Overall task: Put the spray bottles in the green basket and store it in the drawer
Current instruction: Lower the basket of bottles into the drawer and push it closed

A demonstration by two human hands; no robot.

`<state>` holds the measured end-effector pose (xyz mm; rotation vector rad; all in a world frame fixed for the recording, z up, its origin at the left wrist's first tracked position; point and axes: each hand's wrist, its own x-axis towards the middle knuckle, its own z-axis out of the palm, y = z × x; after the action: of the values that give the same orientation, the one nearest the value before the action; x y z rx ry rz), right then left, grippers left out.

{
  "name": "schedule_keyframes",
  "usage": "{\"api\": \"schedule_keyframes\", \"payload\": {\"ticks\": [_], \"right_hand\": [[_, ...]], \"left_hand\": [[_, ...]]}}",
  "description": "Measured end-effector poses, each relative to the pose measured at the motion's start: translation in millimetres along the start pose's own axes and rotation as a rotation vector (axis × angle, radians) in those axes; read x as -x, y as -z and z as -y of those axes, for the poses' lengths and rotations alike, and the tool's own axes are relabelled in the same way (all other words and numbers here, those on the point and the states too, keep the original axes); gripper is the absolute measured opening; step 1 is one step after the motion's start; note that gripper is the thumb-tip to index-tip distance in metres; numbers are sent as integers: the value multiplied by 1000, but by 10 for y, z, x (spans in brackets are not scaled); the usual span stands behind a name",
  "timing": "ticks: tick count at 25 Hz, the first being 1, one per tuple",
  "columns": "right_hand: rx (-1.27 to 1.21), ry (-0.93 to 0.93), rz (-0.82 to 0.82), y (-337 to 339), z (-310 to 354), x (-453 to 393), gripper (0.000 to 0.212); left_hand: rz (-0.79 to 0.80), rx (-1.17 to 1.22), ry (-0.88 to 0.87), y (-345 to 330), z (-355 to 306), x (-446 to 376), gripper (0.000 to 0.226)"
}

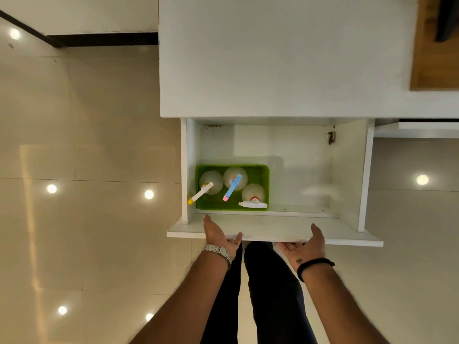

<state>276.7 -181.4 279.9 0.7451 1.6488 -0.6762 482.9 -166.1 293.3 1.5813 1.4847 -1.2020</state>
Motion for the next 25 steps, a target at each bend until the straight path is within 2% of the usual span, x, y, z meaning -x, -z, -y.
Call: {"api": "schedule_keyframes", "payload": {"ticks": [7, 13, 25], "right_hand": [[5, 2, 45, -290, 104, 108, 38], [36, 53, 78, -490, 213, 120, 56], [34, 57, 131, -1153, 517, 253, 59]], "left_hand": [[104, -51, -90, -159, -22, 152, 76], [145, 19, -90, -342, -173, 252, 78], [269, 13, -115, -800, -513, 512, 79]]}}
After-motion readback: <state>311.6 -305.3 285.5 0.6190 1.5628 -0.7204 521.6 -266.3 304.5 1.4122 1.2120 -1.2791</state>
